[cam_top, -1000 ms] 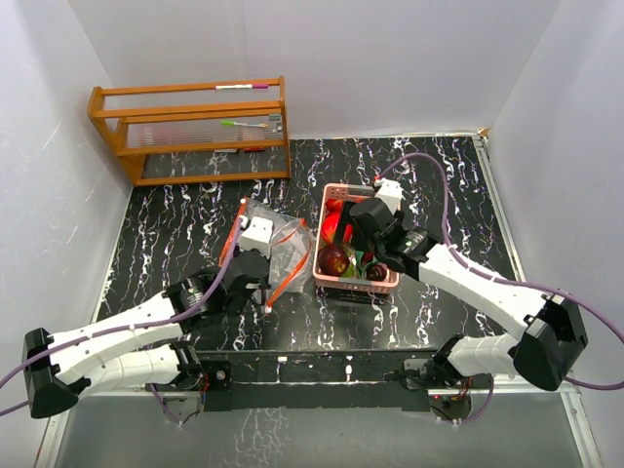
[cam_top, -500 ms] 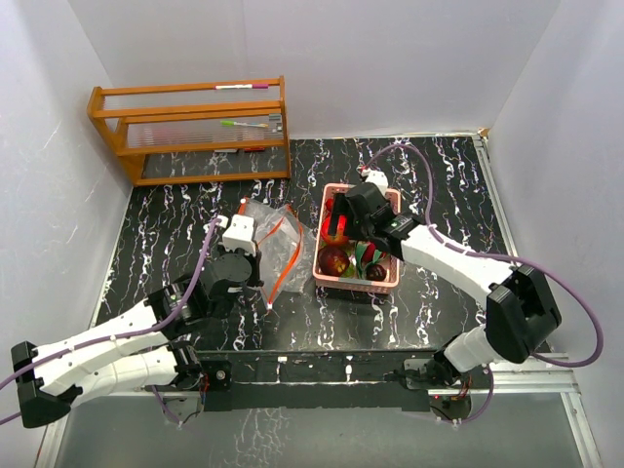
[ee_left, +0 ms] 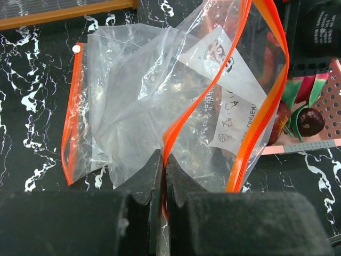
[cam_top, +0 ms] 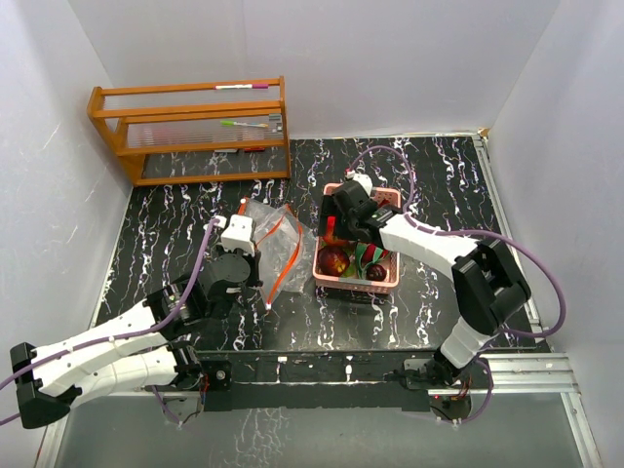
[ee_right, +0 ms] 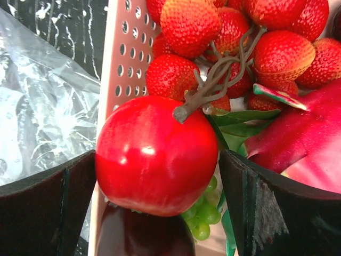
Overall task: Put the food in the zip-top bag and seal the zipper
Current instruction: Pick up the fake fruit from the bin, then place the fake fruit in the zipper food storage bag.
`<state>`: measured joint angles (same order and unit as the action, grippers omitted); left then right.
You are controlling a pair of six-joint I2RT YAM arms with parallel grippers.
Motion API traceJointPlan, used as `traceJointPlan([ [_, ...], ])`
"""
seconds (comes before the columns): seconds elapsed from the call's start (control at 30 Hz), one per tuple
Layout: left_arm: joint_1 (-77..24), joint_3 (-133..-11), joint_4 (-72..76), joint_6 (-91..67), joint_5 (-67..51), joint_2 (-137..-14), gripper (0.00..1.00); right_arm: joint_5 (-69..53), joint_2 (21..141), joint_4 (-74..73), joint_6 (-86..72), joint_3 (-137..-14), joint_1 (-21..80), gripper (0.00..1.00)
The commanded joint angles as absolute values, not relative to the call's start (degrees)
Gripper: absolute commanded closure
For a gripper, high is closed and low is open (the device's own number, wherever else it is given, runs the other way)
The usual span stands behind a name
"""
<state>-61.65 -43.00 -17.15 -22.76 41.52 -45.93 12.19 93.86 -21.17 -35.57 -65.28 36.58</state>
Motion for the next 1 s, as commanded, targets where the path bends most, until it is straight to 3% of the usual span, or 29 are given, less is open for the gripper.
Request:
traceJointPlan([
  [0.0,-61.53,-42.57,-17.38,-22.94,43.05,-44.92,1.0,13.45,95.03,-20.69,-37.44,-67.73,36.31,0.02],
  [0.13,-61.52,-42.37,-17.32,-22.94,43.29,-44.35,1.0,13.23,95.51,-19.43,-37.85,-66.31,36.26,0.04],
  [0.33,-61.52,-42.36,-17.48,-22.94,43.51,-44.42,1.0,13.53,93.23,-18.38,-37.82,-64.45,36.38,0.28],
  [0.47,-61.55,-42.27,-17.41,-22.94,43.62,-44.63,1.0,14.29,89.63,-18.59,-36.89,-63.9,36.27,0.37],
  [0.73,-61.53,-42.31,-16.34,-23.07,43.25,-46.66,1.0,10.45,78.2,-18.49,-33.56,-61.21,36.28,0.41],
  [0.97,-61.52,-42.53,-13.27,-22.96,42.02,-50.0,1.0,-8.77,63.03,-10.6,-28.76,-54.56,36.34,0.45],
])
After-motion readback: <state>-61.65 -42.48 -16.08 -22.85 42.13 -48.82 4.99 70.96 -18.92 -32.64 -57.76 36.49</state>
